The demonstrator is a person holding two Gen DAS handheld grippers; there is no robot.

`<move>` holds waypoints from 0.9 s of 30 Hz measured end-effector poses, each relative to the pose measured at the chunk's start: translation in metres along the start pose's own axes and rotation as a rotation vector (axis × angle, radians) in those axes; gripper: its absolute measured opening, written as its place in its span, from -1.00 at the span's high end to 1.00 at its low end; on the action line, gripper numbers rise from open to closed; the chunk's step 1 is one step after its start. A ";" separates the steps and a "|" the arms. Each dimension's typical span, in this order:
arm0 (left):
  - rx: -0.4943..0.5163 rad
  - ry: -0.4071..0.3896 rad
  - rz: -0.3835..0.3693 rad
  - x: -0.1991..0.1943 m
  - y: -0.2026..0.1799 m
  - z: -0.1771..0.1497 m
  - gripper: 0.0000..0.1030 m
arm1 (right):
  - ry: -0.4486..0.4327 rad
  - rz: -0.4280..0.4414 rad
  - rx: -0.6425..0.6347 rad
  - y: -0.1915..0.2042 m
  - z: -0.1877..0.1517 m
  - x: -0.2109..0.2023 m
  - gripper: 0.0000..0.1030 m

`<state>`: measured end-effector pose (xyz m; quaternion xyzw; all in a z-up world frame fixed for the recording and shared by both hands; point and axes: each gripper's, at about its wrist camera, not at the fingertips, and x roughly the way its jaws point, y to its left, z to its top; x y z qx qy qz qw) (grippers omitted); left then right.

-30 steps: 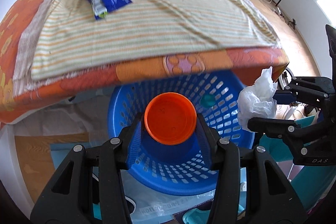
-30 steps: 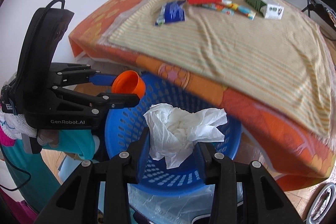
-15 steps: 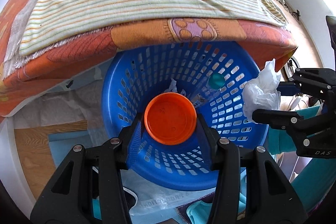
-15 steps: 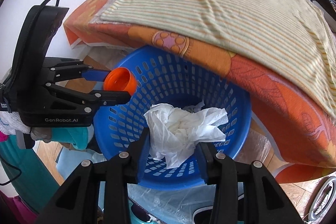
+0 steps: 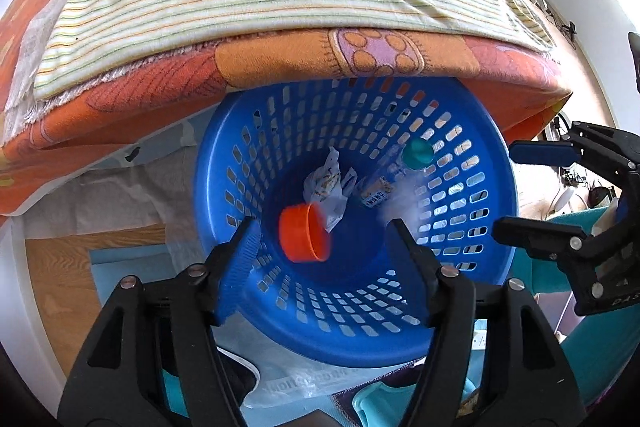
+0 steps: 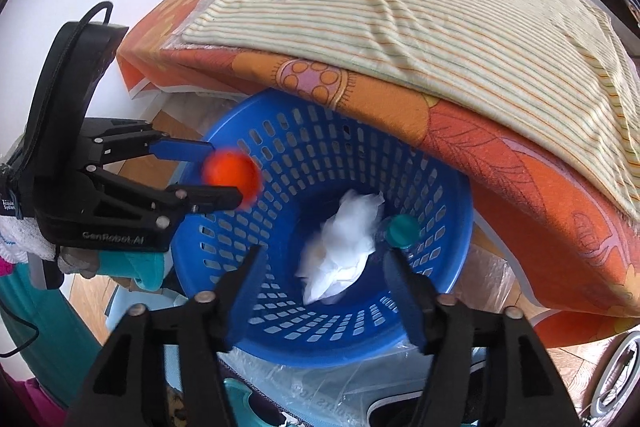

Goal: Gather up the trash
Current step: 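Carry the lid and clear bag over the blue basket and open both grippers, then move both open grippers back over the striped cloth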

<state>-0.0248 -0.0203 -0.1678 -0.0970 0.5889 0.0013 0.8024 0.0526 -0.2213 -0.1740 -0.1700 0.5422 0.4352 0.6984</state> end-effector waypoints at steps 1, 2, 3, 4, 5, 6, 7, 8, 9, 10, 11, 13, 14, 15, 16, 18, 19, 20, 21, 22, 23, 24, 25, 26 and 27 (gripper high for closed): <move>-0.002 0.001 0.001 0.000 0.001 0.001 -0.30 | -0.002 -0.004 0.003 -0.001 0.001 0.000 -0.47; -0.005 0.002 0.002 0.000 0.001 0.001 -0.30 | -0.004 -0.007 0.006 -0.001 0.001 -0.001 -0.56; -0.009 0.006 0.002 0.001 0.002 0.001 -0.31 | -0.006 -0.009 0.009 -0.002 0.000 -0.002 -0.59; -0.011 0.012 0.002 0.001 0.003 0.002 -0.32 | -0.006 -0.011 0.012 -0.002 0.001 -0.002 -0.63; -0.013 0.019 0.002 0.003 0.003 0.002 -0.33 | -0.005 -0.012 0.015 -0.003 0.001 -0.002 -0.63; -0.014 0.025 0.003 0.004 0.004 0.003 -0.33 | -0.001 -0.014 0.019 -0.004 0.001 -0.001 -0.63; -0.015 0.029 0.005 0.005 0.004 0.003 -0.33 | 0.002 -0.015 0.024 -0.005 0.000 -0.001 -0.64; -0.016 0.033 0.006 0.005 0.004 0.003 -0.33 | 0.004 -0.014 0.028 -0.006 0.000 -0.001 -0.64; -0.017 0.034 0.006 0.006 0.004 0.003 -0.33 | 0.006 -0.014 0.032 -0.006 0.000 0.000 -0.64; -0.017 0.032 0.007 0.006 0.004 0.003 -0.33 | 0.007 -0.014 0.035 -0.007 0.000 0.000 -0.64; -0.017 0.031 0.007 0.006 0.005 0.003 -0.33 | 0.007 -0.015 0.037 -0.008 0.000 0.000 -0.64; -0.018 0.028 0.007 0.006 0.005 0.003 -0.33 | 0.005 -0.017 0.038 -0.008 0.000 0.000 -0.65; -0.019 0.027 0.007 0.005 0.005 0.004 -0.33 | 0.005 -0.017 0.039 -0.008 0.000 0.000 -0.65; -0.020 0.026 0.007 0.005 0.005 0.004 -0.33 | 0.003 -0.016 0.041 -0.009 0.000 -0.001 -0.65; -0.021 0.026 0.008 0.005 0.005 0.004 -0.33 | 0.002 -0.016 0.042 -0.009 0.000 -0.001 -0.65; -0.022 0.023 0.010 0.004 0.005 0.005 -0.33 | -0.002 -0.015 0.044 -0.009 0.001 -0.001 -0.66; -0.023 0.021 0.010 0.003 0.006 0.005 -0.33 | -0.003 -0.015 0.044 -0.010 0.001 -0.002 -0.66; -0.024 0.020 0.010 0.003 0.006 0.005 -0.33 | -0.010 -0.016 0.039 -0.010 0.001 -0.002 -0.66; -0.025 0.017 0.010 0.002 0.006 0.006 -0.33 | -0.012 -0.015 0.040 -0.010 0.001 -0.003 -0.66; -0.026 0.016 0.010 0.001 0.006 0.006 -0.33 | -0.013 -0.015 0.041 -0.010 0.002 -0.003 -0.66; -0.027 0.013 0.011 0.000 0.006 0.007 -0.33 | -0.015 -0.014 0.042 -0.010 0.002 -0.004 -0.66; -0.028 0.010 0.011 -0.001 0.006 0.007 -0.33 | -0.017 -0.014 0.043 -0.011 0.002 -0.004 -0.66; -0.028 0.008 0.011 -0.002 0.006 0.008 -0.33 | -0.019 -0.014 0.043 -0.011 0.003 -0.005 -0.66; -0.030 0.004 0.010 -0.003 0.006 0.009 -0.33 | -0.022 -0.014 0.044 -0.011 0.004 -0.006 -0.66; -0.032 0.001 0.009 -0.005 0.006 0.010 -0.33 | -0.026 -0.013 0.047 -0.012 0.005 -0.007 -0.66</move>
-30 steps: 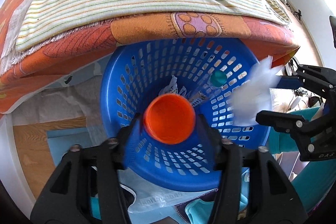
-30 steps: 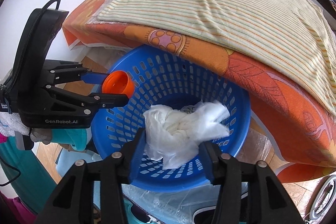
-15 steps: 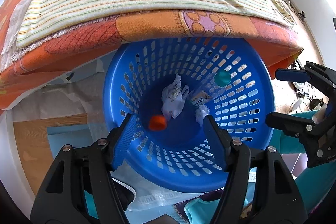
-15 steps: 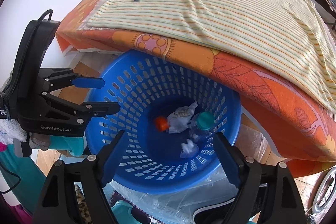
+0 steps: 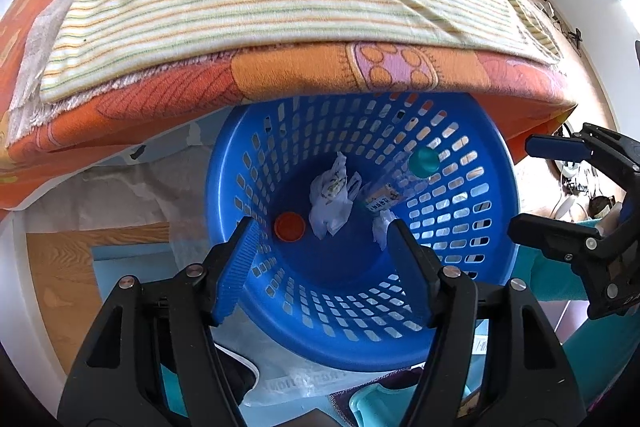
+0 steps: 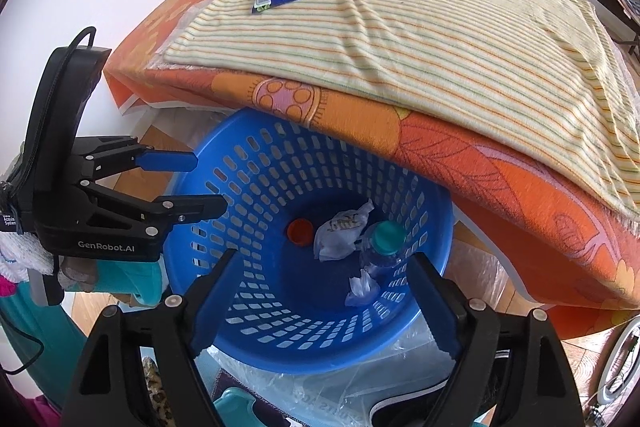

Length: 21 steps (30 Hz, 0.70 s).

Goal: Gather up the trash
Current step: 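Move both open grippers back over the striped cloth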

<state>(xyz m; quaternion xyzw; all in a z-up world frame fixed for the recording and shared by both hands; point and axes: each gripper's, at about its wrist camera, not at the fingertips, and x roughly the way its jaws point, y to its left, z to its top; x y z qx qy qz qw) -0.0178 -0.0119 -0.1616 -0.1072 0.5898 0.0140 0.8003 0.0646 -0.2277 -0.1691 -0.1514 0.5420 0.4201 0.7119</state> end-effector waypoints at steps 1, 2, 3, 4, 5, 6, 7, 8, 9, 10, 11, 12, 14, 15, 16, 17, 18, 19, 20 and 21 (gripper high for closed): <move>-0.001 -0.003 -0.002 -0.002 0.000 0.001 -0.33 | -0.003 0.002 0.003 0.000 0.001 -0.001 -0.66; -0.002 -0.006 -0.002 -0.003 0.000 0.003 -0.33 | -0.008 0.003 0.005 -0.001 0.002 -0.002 -0.66; -0.005 -0.012 -0.004 -0.005 0.000 0.004 -0.33 | -0.013 0.004 0.008 -0.001 0.004 -0.003 -0.66; -0.008 -0.018 -0.005 -0.007 0.001 0.006 -0.33 | -0.019 0.006 0.011 -0.002 0.005 -0.005 -0.66; -0.011 -0.024 -0.008 -0.009 0.001 0.008 -0.33 | -0.025 0.007 0.015 -0.003 0.007 -0.007 -0.66; -0.013 -0.029 -0.009 -0.012 0.001 0.010 -0.33 | -0.032 0.008 0.020 -0.004 0.009 -0.009 -0.66; -0.014 -0.039 -0.009 -0.015 0.002 0.014 -0.33 | -0.041 0.011 0.025 -0.006 0.011 -0.011 -0.66; -0.016 -0.048 -0.009 -0.019 0.003 0.017 -0.33 | -0.051 0.013 0.033 -0.007 0.014 -0.014 -0.66; -0.018 -0.058 -0.008 -0.022 0.004 0.020 -0.33 | -0.058 0.015 0.037 -0.008 0.016 -0.016 -0.66; -0.022 -0.069 -0.007 -0.026 0.005 0.025 -0.33 | -0.068 0.018 0.044 -0.010 0.019 -0.019 -0.66; -0.026 -0.080 -0.007 -0.029 0.006 0.029 -0.33 | -0.079 0.022 0.051 -0.011 0.022 -0.022 -0.66; -0.030 -0.088 -0.007 -0.032 0.007 0.032 -0.33 | -0.089 0.026 0.056 -0.012 0.025 -0.024 -0.66; -0.041 -0.111 -0.008 -0.040 0.010 0.042 -0.33 | -0.115 0.031 0.067 -0.015 0.033 -0.032 -0.66; -0.046 -0.119 -0.007 -0.042 0.011 0.046 -0.33 | -0.126 0.030 0.070 -0.016 0.037 -0.034 -0.67; -0.052 -0.128 -0.006 -0.045 0.013 0.050 -0.33 | -0.139 0.028 0.073 -0.018 0.041 -0.038 -0.67; -0.062 -0.137 -0.006 -0.048 0.015 0.057 -0.33 | -0.150 0.026 0.077 -0.020 0.045 -0.041 -0.69; -0.069 -0.142 -0.006 -0.050 0.017 0.061 -0.33 | -0.162 0.024 0.081 -0.022 0.049 -0.045 -0.69; -0.081 -0.148 -0.008 -0.052 0.019 0.066 -0.33 | -0.173 0.021 0.086 -0.024 0.054 -0.049 -0.71; -0.095 -0.155 -0.010 -0.054 0.022 0.073 -0.33 | -0.184 0.019 0.092 -0.027 0.059 -0.052 -0.72; -0.104 -0.159 -0.009 -0.055 0.024 0.077 -0.33 | -0.191 0.018 0.097 -0.029 0.063 -0.055 -0.72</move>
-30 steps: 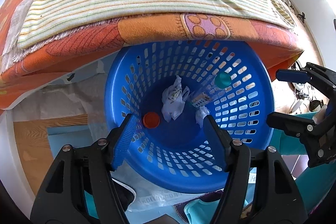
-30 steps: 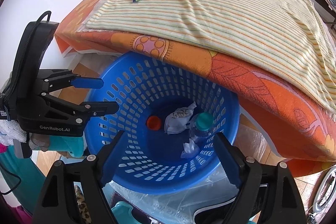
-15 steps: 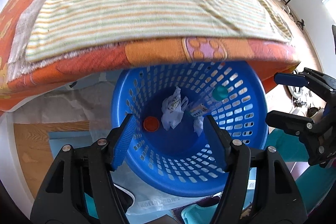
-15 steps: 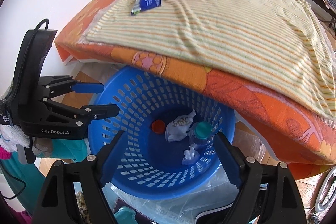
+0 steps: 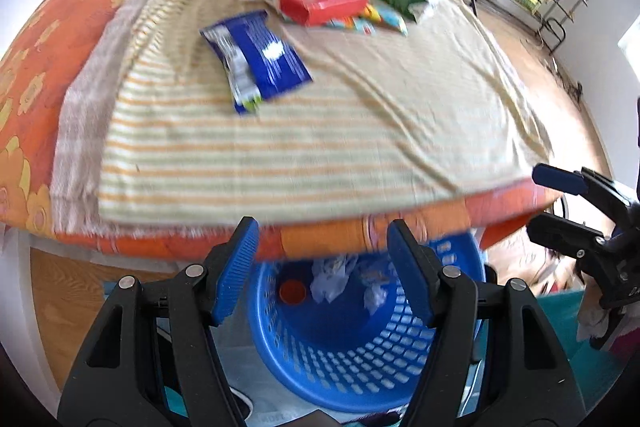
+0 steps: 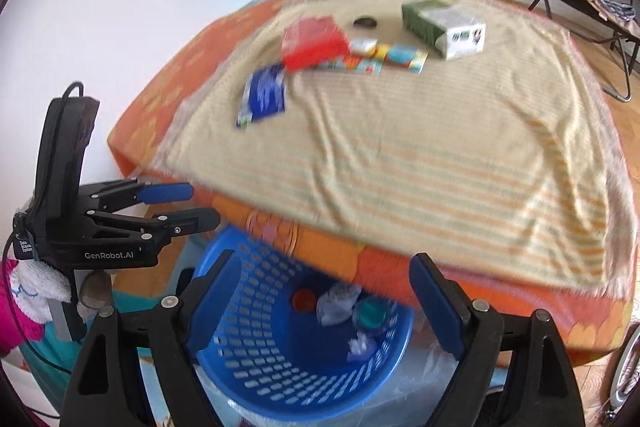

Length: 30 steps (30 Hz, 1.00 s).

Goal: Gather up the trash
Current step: 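Move both open grippers back over the striped cloth, then grasp the blue snack wrapper with the left gripper while the right gripper grasps the milk carton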

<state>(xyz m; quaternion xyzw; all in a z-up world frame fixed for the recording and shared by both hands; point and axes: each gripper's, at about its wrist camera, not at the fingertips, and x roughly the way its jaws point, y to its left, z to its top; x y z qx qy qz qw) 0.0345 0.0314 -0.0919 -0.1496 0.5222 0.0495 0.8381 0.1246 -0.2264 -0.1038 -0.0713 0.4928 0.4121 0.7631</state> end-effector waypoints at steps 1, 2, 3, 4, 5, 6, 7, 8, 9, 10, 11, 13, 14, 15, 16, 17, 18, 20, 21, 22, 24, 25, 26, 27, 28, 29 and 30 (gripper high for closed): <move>-0.007 -0.005 0.004 0.000 0.001 0.006 -0.33 | -0.010 -0.002 0.008 -0.003 0.007 -0.002 -0.73; -0.016 -0.012 0.009 0.000 0.003 0.013 -0.33 | -0.020 -0.004 0.018 -0.006 0.013 -0.004 -0.73; -0.024 -0.018 0.012 0.000 0.005 0.016 -0.33 | -0.030 -0.004 0.026 -0.009 0.020 -0.006 -0.74; -0.036 -0.021 0.012 0.001 0.007 0.022 -0.33 | -0.039 -0.006 0.030 -0.012 0.026 -0.008 -0.76; -0.053 -0.024 0.010 0.001 0.010 0.028 -0.33 | -0.050 -0.012 0.030 -0.014 0.032 -0.009 -0.77; -0.067 -0.026 0.008 0.002 0.012 0.032 -0.33 | -0.066 -0.025 0.026 -0.017 0.041 -0.011 -0.77; -0.085 -0.029 0.006 0.003 0.013 0.037 -0.33 | -0.075 -0.034 0.021 -0.019 0.047 -0.011 -0.77; -0.103 -0.033 0.003 0.004 0.016 0.043 -0.33 | -0.084 -0.042 0.020 -0.023 0.054 -0.012 -0.77; -0.112 -0.035 0.003 0.005 0.017 0.048 -0.33 | -0.093 -0.051 0.022 -0.028 0.064 -0.011 -0.77; -0.117 -0.039 0.007 0.007 0.019 0.052 -0.33 | -0.098 -0.054 0.026 -0.032 0.070 -0.010 -0.77; -0.120 -0.042 0.013 0.009 0.020 0.056 -0.33 | -0.103 -0.058 0.032 -0.037 0.078 -0.009 -0.78; -0.128 -0.043 0.023 0.014 0.023 0.062 -0.33 | -0.113 -0.083 0.035 -0.048 0.094 -0.004 -0.78; -0.137 -0.040 0.025 0.018 0.025 0.066 -0.33 | -0.120 -0.099 0.035 -0.053 0.100 -0.002 -0.78; -0.149 -0.035 0.025 0.021 0.028 0.069 -0.33 | -0.128 -0.113 0.034 -0.059 0.108 0.000 -0.78; -0.162 -0.030 0.024 0.023 0.032 0.071 -0.33 | -0.135 -0.126 0.034 -0.065 0.115 0.003 -0.78; -0.176 -0.026 0.023 0.026 0.034 0.073 -0.33 | -0.143 -0.138 0.035 -0.070 0.122 0.006 -0.78; -0.188 -0.023 0.023 0.029 0.037 0.076 -0.33 | -0.150 -0.150 0.035 -0.076 0.130 0.010 -0.78; -0.205 -0.022 0.029 0.034 0.040 0.082 -0.33 | -0.150 -0.164 0.034 -0.084 0.141 0.016 -0.78; -0.207 -0.022 0.032 0.036 0.041 0.084 -0.33 | -0.150 -0.170 0.033 -0.089 0.149 0.021 -0.78; -0.208 -0.022 0.036 0.038 0.042 0.086 -0.33 | -0.151 -0.175 0.032 -0.092 0.154 0.025 -0.78; -0.206 -0.022 0.044 0.044 0.043 0.093 -0.33 | -0.150 -0.193 0.021 -0.097 0.165 0.034 -0.78; -0.205 -0.021 0.051 0.046 0.043 0.095 -0.33 | -0.147 -0.198 0.012 -0.099 0.169 0.038 -0.78; -0.207 -0.019 0.056 0.048 0.044 0.097 -0.33 | -0.142 -0.203 0.003 -0.099 0.172 0.042 -0.78; -0.212 -0.017 0.057 0.050 0.045 0.099 -0.33 | -0.138 -0.211 -0.009 -0.100 0.177 0.047 -0.78; -0.217 -0.015 0.058 0.053 0.047 0.101 -0.33 | -0.135 -0.211 -0.020 -0.100 0.180 0.050 -0.78; -0.220 -0.013 0.062 0.055 0.047 0.103 -0.33 | -0.131 -0.213 -0.033 -0.100 0.184 0.054 -0.78; -0.221 -0.010 0.069 0.057 0.048 0.105 -0.33 | -0.126 -0.219 -0.045 -0.100 0.187 0.058 -0.78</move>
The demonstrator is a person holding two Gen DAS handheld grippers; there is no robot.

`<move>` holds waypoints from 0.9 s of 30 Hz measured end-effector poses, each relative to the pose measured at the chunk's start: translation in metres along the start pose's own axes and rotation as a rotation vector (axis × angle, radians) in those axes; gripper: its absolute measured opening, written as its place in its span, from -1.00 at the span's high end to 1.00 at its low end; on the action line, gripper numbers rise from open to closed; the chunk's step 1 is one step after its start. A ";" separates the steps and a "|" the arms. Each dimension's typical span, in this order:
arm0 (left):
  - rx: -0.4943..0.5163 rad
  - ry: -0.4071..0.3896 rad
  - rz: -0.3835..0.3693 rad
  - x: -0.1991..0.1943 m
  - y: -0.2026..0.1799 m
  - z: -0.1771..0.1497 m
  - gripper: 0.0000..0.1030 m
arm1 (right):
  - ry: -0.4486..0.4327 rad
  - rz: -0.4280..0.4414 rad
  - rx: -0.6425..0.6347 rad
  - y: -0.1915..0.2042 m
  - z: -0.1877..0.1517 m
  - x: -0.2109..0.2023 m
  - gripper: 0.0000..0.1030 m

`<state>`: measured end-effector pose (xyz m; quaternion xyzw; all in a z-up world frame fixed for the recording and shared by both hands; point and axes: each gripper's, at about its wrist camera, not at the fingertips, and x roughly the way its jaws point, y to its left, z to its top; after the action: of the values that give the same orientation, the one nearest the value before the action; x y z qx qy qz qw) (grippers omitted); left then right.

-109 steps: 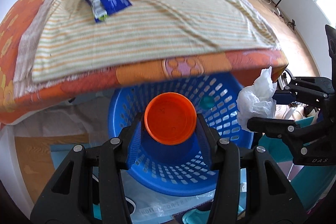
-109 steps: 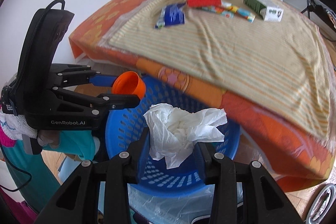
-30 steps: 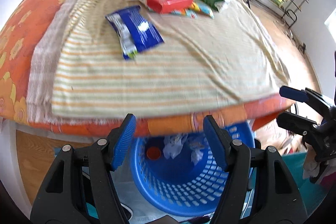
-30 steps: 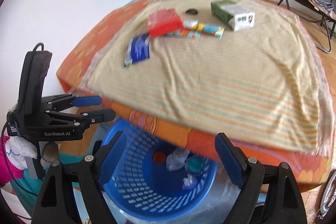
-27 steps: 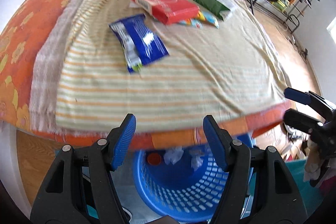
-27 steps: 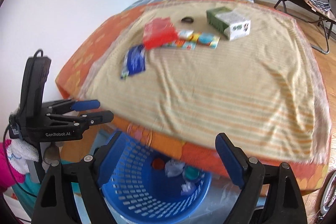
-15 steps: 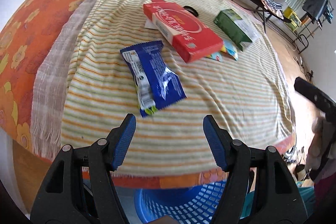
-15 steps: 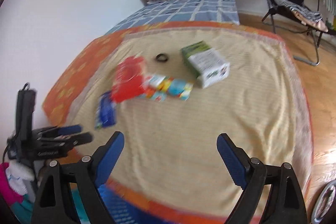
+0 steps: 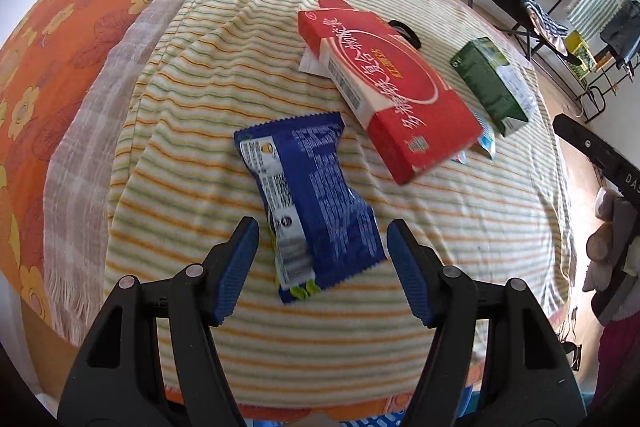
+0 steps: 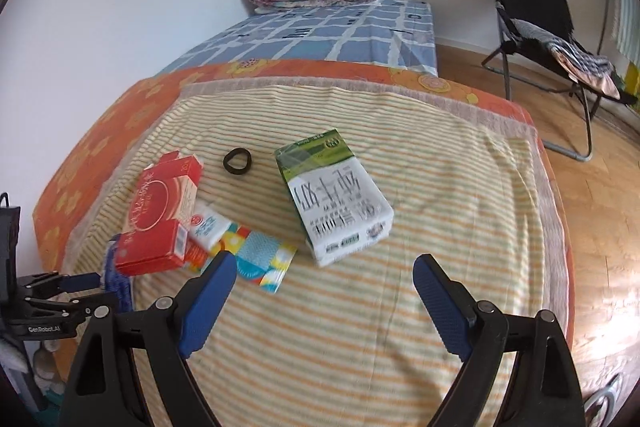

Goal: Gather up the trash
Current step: 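Grasp the blue snack wrapper with the left gripper while the right gripper grasps the milk carton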

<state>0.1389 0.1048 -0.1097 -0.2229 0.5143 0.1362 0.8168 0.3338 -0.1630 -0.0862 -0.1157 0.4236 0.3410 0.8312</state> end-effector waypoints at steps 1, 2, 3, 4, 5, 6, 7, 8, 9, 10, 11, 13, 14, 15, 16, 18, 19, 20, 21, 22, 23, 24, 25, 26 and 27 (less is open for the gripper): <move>0.001 0.002 0.002 0.001 0.000 0.001 -0.33 | 0.003 -0.012 -0.017 0.001 0.003 0.005 -0.78; 0.002 0.004 0.003 0.003 0.000 0.001 -0.33 | 0.004 -0.024 -0.034 0.002 0.007 0.009 -0.78; 0.005 0.004 0.005 0.005 0.000 0.002 -0.33 | 0.004 -0.031 -0.043 0.003 0.008 0.012 -0.78; 0.008 0.002 0.007 0.005 -0.001 0.003 -0.33 | 0.006 -0.039 -0.052 0.003 0.012 0.016 -0.78; 0.009 0.000 0.008 0.006 -0.001 0.004 -0.33 | 0.005 -0.048 -0.059 0.003 0.015 0.020 -0.78; 0.011 -0.001 0.010 0.007 -0.001 0.004 -0.33 | 0.006 -0.050 -0.068 0.003 0.017 0.024 -0.78; 0.014 -0.003 0.010 0.008 -0.002 0.006 -0.33 | 0.009 -0.053 -0.075 0.003 0.019 0.027 -0.78; 0.019 -0.005 0.013 0.008 -0.002 0.006 -0.33 | 0.014 -0.055 -0.084 0.003 0.022 0.031 -0.78; 0.022 -0.008 0.016 0.009 -0.002 0.007 -0.33 | 0.019 -0.060 -0.095 0.004 0.024 0.036 -0.78; 0.022 -0.009 0.017 0.009 -0.002 0.007 -0.33 | 0.023 -0.063 -0.100 0.004 0.025 0.040 -0.78; 0.021 -0.011 0.017 0.009 -0.001 0.008 -0.33 | 0.028 -0.066 -0.104 0.004 0.026 0.044 -0.78; 0.026 -0.015 0.021 0.010 -0.001 0.008 -0.23 | 0.039 -0.068 -0.109 0.004 0.029 0.052 -0.78; 0.032 -0.017 0.022 0.010 -0.001 0.008 -0.21 | 0.044 -0.071 -0.111 0.004 0.030 0.056 -0.78; 0.035 -0.019 0.021 0.010 -0.001 0.009 -0.20 | 0.050 -0.074 -0.111 0.002 0.030 0.060 -0.78; 0.036 -0.020 0.019 0.010 0.000 0.009 -0.19 | 0.055 -0.073 -0.108 0.001 0.031 0.064 -0.78; 0.038 -0.023 0.018 0.010 0.001 0.008 -0.15 | 0.068 -0.066 -0.091 -0.002 0.031 0.072 -0.78; 0.038 -0.024 0.018 0.009 0.001 0.009 -0.13 | 0.074 -0.063 -0.078 -0.004 0.031 0.075 -0.78; 0.037 -0.024 0.017 0.009 0.001 0.008 -0.11 | 0.078 -0.059 -0.066 -0.006 0.030 0.078 -0.78; 0.037 -0.025 0.015 0.009 0.002 0.009 -0.09 | 0.081 -0.053 -0.054 -0.008 0.030 0.080 -0.78; 0.036 -0.025 0.013 0.008 0.003 0.008 -0.08 | 0.082 -0.044 -0.044 -0.009 0.029 0.081 -0.78; 0.037 -0.025 0.011 0.008 0.004 0.008 -0.07 | 0.082 -0.036 -0.037 -0.010 0.029 0.082 -0.78; 0.037 -0.026 0.011 0.007 0.005 0.008 -0.06 | 0.080 -0.030 -0.033 -0.010 0.029 0.082 -0.78; 0.038 -0.027 0.011 0.007 0.005 0.008 -0.04 | 0.078 -0.028 -0.032 -0.010 0.029 0.082 -0.77; 0.039 -0.029 0.012 0.006 0.005 0.008 -0.03 | 0.076 -0.029 -0.033 -0.009 0.028 0.082 -0.76; 0.042 -0.029 0.012 0.006 0.004 0.007 -0.01 | 0.076 -0.033 -0.037 -0.008 0.028 0.082 -0.74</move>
<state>0.1453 0.1123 -0.1133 -0.2008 0.5063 0.1336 0.8279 0.3900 -0.1170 -0.1335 -0.1510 0.4464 0.3306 0.8177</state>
